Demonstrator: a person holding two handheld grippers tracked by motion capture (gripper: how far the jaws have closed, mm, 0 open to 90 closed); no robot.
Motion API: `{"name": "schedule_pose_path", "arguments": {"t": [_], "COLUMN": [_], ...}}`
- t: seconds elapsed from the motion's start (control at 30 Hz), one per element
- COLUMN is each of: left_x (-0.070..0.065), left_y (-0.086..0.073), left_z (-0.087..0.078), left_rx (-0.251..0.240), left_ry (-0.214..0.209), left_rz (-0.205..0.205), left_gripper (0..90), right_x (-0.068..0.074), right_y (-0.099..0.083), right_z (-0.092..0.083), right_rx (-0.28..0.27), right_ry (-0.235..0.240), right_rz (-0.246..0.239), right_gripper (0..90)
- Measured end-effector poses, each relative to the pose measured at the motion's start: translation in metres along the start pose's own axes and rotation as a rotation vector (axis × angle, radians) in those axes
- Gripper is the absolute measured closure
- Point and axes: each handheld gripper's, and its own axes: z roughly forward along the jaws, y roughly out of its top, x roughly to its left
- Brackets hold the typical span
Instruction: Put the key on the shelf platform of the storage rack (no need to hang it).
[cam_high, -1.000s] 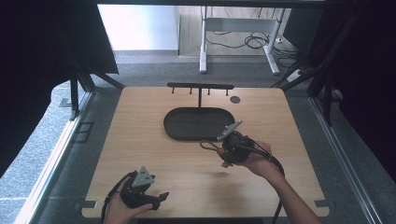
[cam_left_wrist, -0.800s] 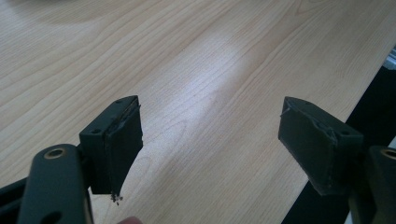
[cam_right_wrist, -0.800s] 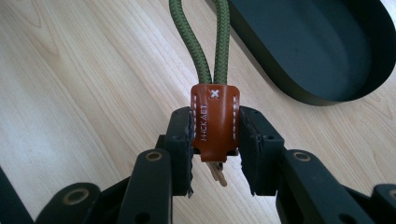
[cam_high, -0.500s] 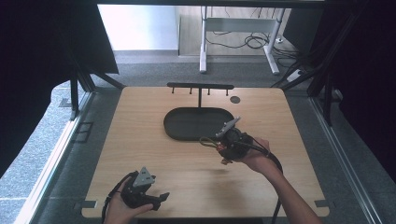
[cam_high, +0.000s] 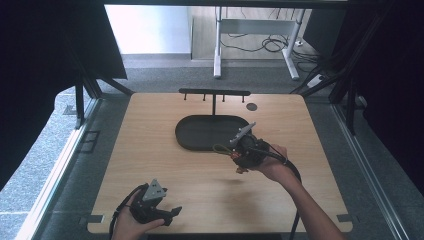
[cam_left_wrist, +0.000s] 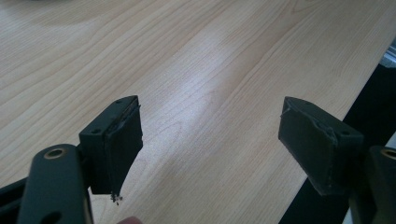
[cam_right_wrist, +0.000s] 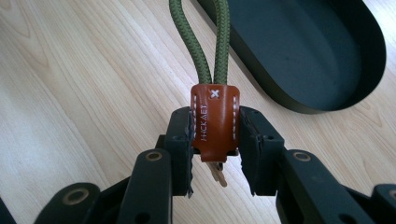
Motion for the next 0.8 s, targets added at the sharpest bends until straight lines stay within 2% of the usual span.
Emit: {"name": "schedule_pose_path", "arguments": {"t": [0.27, 0.6, 0.8], "left_x": [-0.0041, -0.0042, -0.0056], "left_y": [0.0014, 0.0015, 0.0014], "left_z": [0.0041, 0.0043, 0.0076], "left_rx": [0.011, 0.009, 0.027], "left_ry": [-0.011, -0.008, -0.017], "left_rz": [0.015, 0.014, 0.020], "left_gripper": [22.0, 22.0, 21.8], "right_x": [-0.0007, -0.0013, -0.0010], "right_y": [0.0049, 0.0077, 0.0080], "right_z": [0.0027, 0.0025, 0.0030], "right_rx": [0.007, 0.013, 0.015], "right_ry": [-0.008, -0.008, -0.012], "right_rz": [-0.001, -0.008, -0.007], "right_gripper": [67.0, 67.0, 67.0]}}
